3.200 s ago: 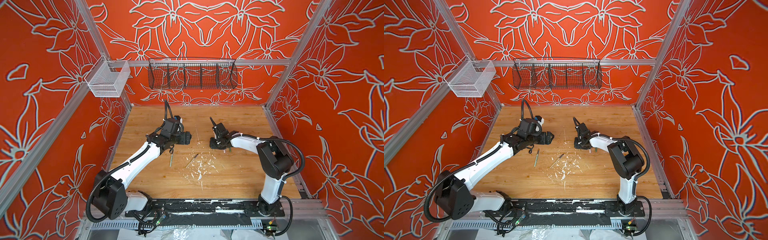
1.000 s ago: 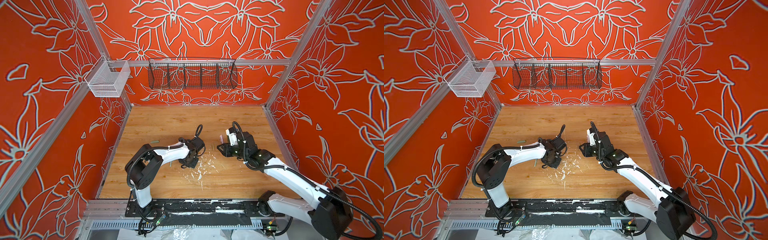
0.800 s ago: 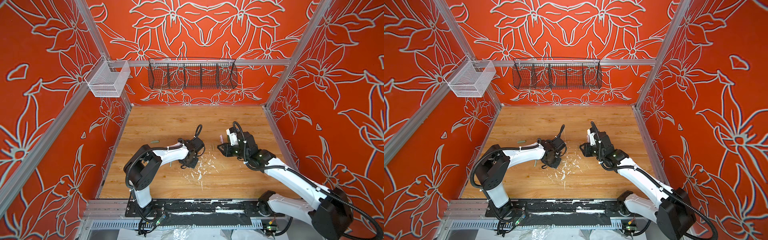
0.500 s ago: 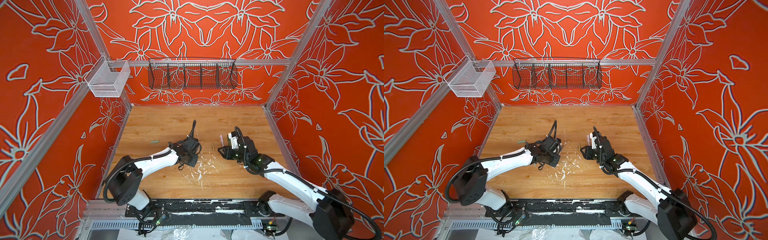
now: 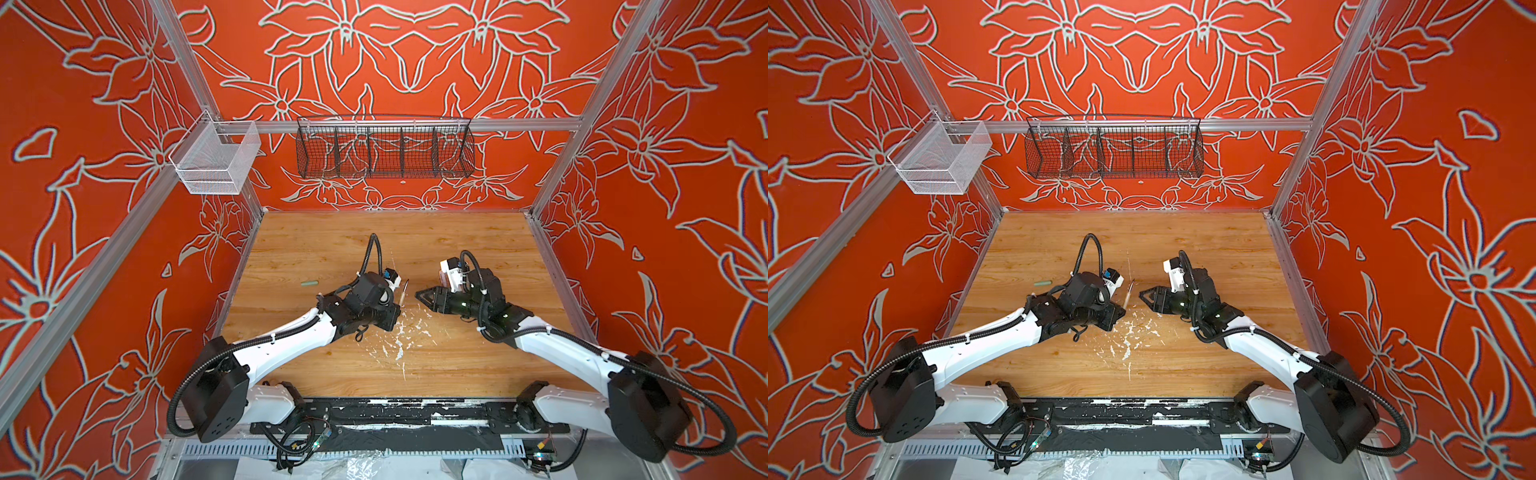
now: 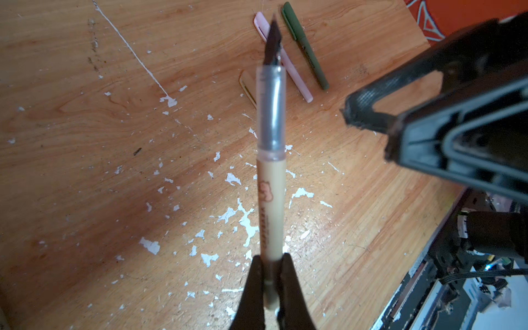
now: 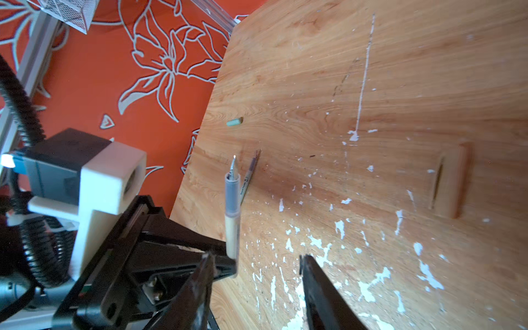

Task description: Insert the pens into the pen caps

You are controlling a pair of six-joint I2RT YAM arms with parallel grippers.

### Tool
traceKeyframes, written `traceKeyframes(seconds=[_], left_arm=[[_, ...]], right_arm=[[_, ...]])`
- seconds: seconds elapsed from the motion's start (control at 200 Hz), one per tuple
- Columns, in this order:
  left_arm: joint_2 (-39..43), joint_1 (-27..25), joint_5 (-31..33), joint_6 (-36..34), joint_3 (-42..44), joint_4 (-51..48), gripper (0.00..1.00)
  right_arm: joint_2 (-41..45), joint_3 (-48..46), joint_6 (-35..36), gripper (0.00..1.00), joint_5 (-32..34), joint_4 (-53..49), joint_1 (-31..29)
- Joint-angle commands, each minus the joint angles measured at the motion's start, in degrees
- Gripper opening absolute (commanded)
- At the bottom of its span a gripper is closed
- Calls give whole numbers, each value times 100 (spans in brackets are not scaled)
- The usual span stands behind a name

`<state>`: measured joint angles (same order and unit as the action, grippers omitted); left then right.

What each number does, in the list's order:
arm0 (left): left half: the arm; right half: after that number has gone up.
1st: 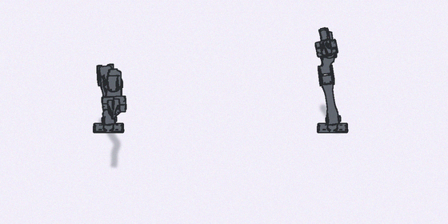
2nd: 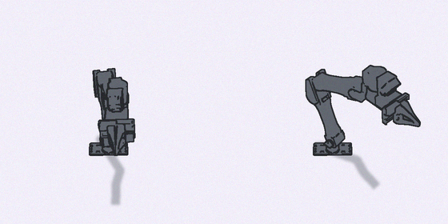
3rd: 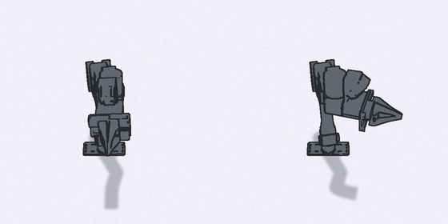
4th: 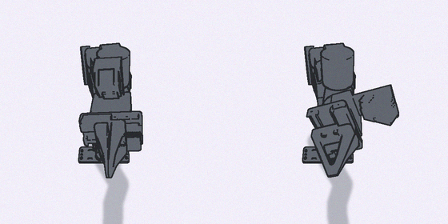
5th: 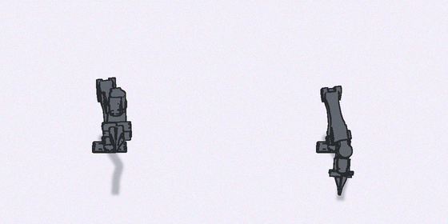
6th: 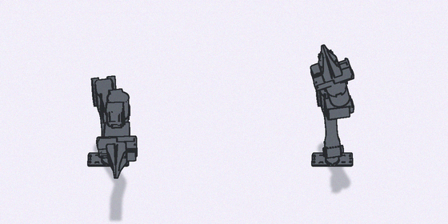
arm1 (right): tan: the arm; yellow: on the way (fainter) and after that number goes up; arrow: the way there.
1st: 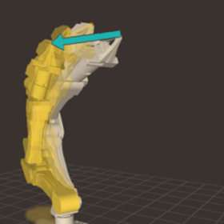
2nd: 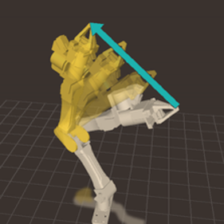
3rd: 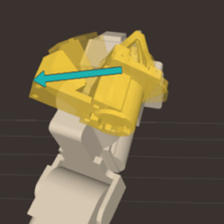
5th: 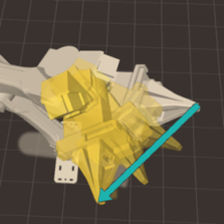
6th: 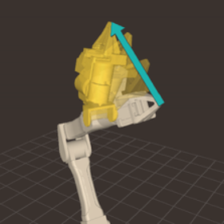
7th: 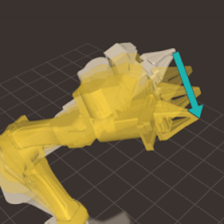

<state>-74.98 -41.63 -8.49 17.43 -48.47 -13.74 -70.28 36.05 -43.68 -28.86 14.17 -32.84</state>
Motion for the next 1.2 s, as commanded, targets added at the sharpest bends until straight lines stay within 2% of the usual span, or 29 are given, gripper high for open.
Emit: traceKeyframes(seconds=[0.0,0.145,0.495,0.726,0.846,0.886,0.951,0.986,1.066,1.196], left_arm=[[142,-21,-142,64,19,209,0],[127,-21,-176,48,-16,208,0],[146,-21,-197,37,-17,249,0],[147,-21,-190,6,-10,245,0],[159,-21,-201,-2,1,276,0],[160,-21,-235,-2,4,307,9],[198,-21,-262,22,47,383,38],[229,-21,-255,54,78,442,47],[337,-21,-250,99,210,669,52],[458,-8,-365,106,403,994,49]], right_arm=[[-202,290,-213,51,-243,414,-95],[-484,401,-329,47,-304,617,-197],[-941,510,-620,30,-339,1055,-326],[-1064,517,-746,7,-419,1236,-389],[-1058,485,-776,3,-428,1299,-391],[-1041,486,-774,3,-419,1294,-393],[-1010,485,-749,3,-388,1251,-390],[-990,483,-738,3,-378,1222,-394],[-970,483,-746,2,-386,1182,-397],[-959,496,-741,3,-427,1153,-433]])
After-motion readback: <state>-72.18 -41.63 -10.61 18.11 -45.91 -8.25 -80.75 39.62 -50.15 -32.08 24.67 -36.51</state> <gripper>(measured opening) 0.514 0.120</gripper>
